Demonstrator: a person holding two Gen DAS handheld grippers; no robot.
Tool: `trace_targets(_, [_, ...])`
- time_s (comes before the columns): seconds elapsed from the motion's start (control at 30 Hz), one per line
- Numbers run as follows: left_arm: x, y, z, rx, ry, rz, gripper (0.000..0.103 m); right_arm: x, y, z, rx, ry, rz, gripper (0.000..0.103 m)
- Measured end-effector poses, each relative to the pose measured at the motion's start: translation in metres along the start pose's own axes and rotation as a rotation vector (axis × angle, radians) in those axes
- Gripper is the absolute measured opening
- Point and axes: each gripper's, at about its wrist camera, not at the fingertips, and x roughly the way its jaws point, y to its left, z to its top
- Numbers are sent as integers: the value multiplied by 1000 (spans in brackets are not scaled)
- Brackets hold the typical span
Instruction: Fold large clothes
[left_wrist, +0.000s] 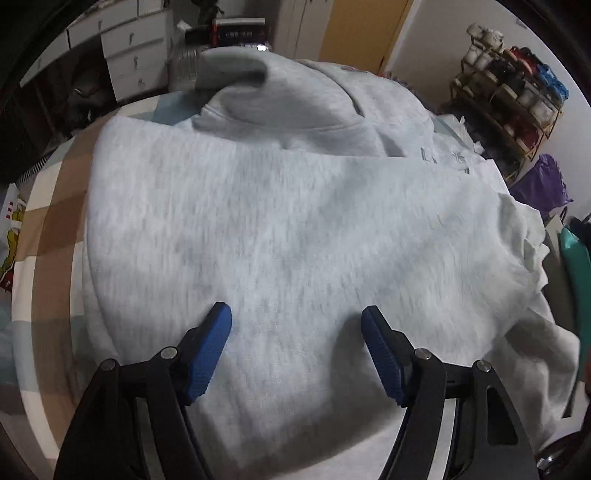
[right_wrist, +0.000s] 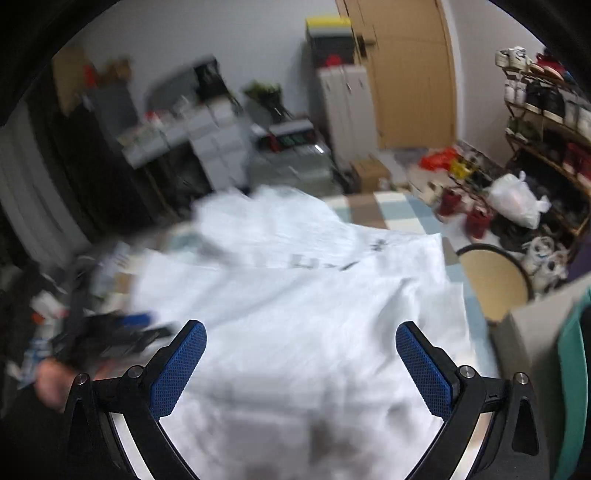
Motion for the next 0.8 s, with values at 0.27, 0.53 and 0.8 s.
trace_targets(0.27, [-20,3,10,0,-60,-39,69,126,-40,-25,-53,298,-177,87])
trace_targets(0.53, [6,32,9,-188,-20,-49,68,111,-36,-29,-110,309,-184,85])
trace_targets(0.8, [-31,41,-13,-314,-182,-97,69,50,36,68,-203,146,-71,93])
